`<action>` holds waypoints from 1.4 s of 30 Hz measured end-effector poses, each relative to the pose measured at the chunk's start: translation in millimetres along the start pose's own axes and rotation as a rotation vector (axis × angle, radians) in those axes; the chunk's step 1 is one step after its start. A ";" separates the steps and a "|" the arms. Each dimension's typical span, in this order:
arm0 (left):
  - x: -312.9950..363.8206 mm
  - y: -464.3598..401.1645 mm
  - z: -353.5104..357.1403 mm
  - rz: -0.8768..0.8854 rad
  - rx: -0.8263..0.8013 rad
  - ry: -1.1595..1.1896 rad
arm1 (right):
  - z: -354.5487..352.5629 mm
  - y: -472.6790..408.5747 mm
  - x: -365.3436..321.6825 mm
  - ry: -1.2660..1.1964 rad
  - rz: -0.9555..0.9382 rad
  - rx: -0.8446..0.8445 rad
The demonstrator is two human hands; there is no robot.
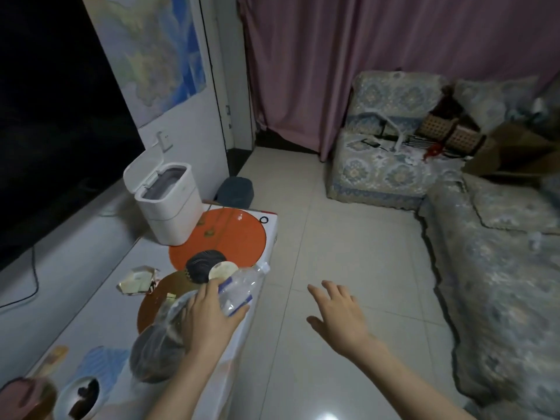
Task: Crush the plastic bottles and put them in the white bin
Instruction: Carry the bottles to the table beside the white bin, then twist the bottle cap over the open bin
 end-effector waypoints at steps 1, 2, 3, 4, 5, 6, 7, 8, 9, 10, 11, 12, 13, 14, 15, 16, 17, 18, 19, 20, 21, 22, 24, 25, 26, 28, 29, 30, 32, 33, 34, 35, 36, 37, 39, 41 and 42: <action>8.2 -17.8 3.6 -0.009 0.000 -0.021 | -8.3 -20.7 4.3 0.004 -0.009 -0.002; 16.6 -34.5 5.1 -0.023 0.011 -0.039 | -15.8 -41.2 8.1 0.002 -0.020 -0.004; 23.8 -50.8 7.2 -0.032 0.029 -0.054 | -22.3 -62.7 12.1 -0.005 -0.033 -0.007; 30.9 -67.2 10.7 -0.039 0.044 -0.068 | -27.6 -85.1 16.1 -0.012 -0.048 -0.015; 37.6 -83.3 15.1 -0.047 0.059 -0.081 | -31.8 -108.0 20.0 -0.016 -0.065 -0.030; 43.9 -99.9 20.9 -0.056 0.072 -0.092 | -35.6 -131.5 23.8 -0.016 -0.085 -0.049; 48.8 -117.1 28.1 -0.066 0.088 -0.103 | -39.0 -156.0 27.4 -0.014 -0.106 -0.066; 53.7 -134.4 35.9 -0.083 0.099 -0.114 | -42.8 -181.9 30.4 -0.012 -0.133 -0.079; 58.7 -150.6 44.6 -0.109 0.096 -0.124 | -46.7 -207.7 33.1 -0.006 -0.164 -0.090; 63.2 -165.1 54.5 -0.146 0.088 -0.133 | -50.6 -233.6 35.9 0.004 -0.199 -0.103; 66.5 -179.2 65.4 -0.182 0.091 -0.140 | -54.5 -259.7 39.0 0.016 -0.236 -0.115; 68.4 -193.8 76.5 -0.212 0.100 -0.132 | -58.7 -285.4 42.3 0.029 -0.273 -0.129; 71.4 -207.3 86.0 -0.241 0.118 -0.110 | -63.4 -310.1 45.8 0.042 -0.306 -0.152; 75.6 -220.2 94.1 -0.265 0.141 -0.088 | -68.8 -333.7 49.1 0.053 -0.335 -0.178; 81.6 -232.8 100.1 -0.274 0.182 -0.091 | -74.3 -357.3 52.2 0.069 -0.366 -0.200; 88.6 -245.2 104.0 -0.269 0.241 -0.123 | -80.5 -379.9 54.3 0.092 -0.399 -0.216; 94.1 -257.5 106.9 -0.254 0.290 -0.149 | -86.6 -401.4 55.7 0.112 -0.428 -0.229; 98.2 -269.0 108.3 -0.259 0.311 -0.162 | -91.9 -421.4 55.9 0.128 -0.452 -0.243; 100.2 -279.3 110.0 -0.300 0.279 -0.151 | -95.8 -439.6 54.8 0.136 -0.470 -0.257; 99.8 -288.2 111.5 -0.358 0.230 -0.134 | -98.2 -456.2 52.0 0.137 -0.489 -0.271; 97.3 -295.5 113.9 -0.416 0.182 -0.130 | -99.0 -471.2 47.8 0.137 -0.513 -0.288; 93.9 -301.1 118.8 -0.465 0.130 -0.128 | -98.5 -485.3 41.3 0.133 -0.542 -0.307; 89.6 -314.8 125.2 -0.552 0.060 -0.085 | -93.8 -512.5 25.2 0.114 -0.611 -0.338; 85.9 -323.6 127.9 -0.627 0.064 -0.029 | -90.2 -526.0 16.6 0.103 -0.645 -0.355; 83.2 -333.7 129.2 -0.705 0.048 0.029 | -86.5 -538.8 7.2 0.084 -0.678 -0.374; 72.2 -355.9 135.7 -0.726 0.032 0.026 | -79.1 -563.5 -12.8 0.023 -0.733 -0.410; 65.3 -368.7 139.6 -0.682 0.030 -0.013 | -75.9 -574.8 -22.5 -0.003 -0.758 -0.420; 57.8 -381.8 142.1 -0.639 0.031 -0.050 | -73.0 -586.0 -32.9 -0.020 -0.784 -0.421; 42.1 -408.7 142.8 -0.605 0.020 -0.107 | -68.4 -609.2 -52.6 -0.073 -0.815 -0.439; 35.3 -420.9 141.0 -0.595 0.009 -0.138 | -67.1 -619.6 -62.4 -0.126 -0.820 -0.466; 28.8 -432.7 138.4 -0.577 -0.010 -0.162 | -66.7 -629.5 -72.6 -0.188 -0.830 -0.493; 23.4 -444.6 134.7 -0.551 -0.030 -0.183 | -66.3 -639.8 -83.2 -0.247 -0.840 -0.518; 17.5 -456.1 130.9 -0.529 -0.038 -0.197 | -66.9 -649.4 -94.4 -0.298 -0.840 -0.536; 12.2 -466.3 125.9 -0.526 -0.038 -0.207 | -66.3 -658.7 -104.7 -0.347 -0.829 -0.550; 4.5 -480.7 115.6 -0.547 -0.037 -0.235 | -66.4 -672.3 -124.9 -0.442 -0.803 -0.587; -1.4 -488.9 107.3 -0.559 -0.017 -0.252 | -65.0 -683.2 -144.6 -0.498 -0.823 -0.591; -5.7 -492.1 104.3 -0.567 -0.007 -0.257 | -65.0 -687.4 -153.4 -0.512 -0.834 -0.592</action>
Point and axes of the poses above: each hand's wrist, its own y-axis away from the middle knuckle, its own z-axis out of the palm, x = y × z, the point moved 2 cm from there along -y, towards the middle knuckle, and after that the axes turned 13 degrees about -y, right-handed, at the moved point
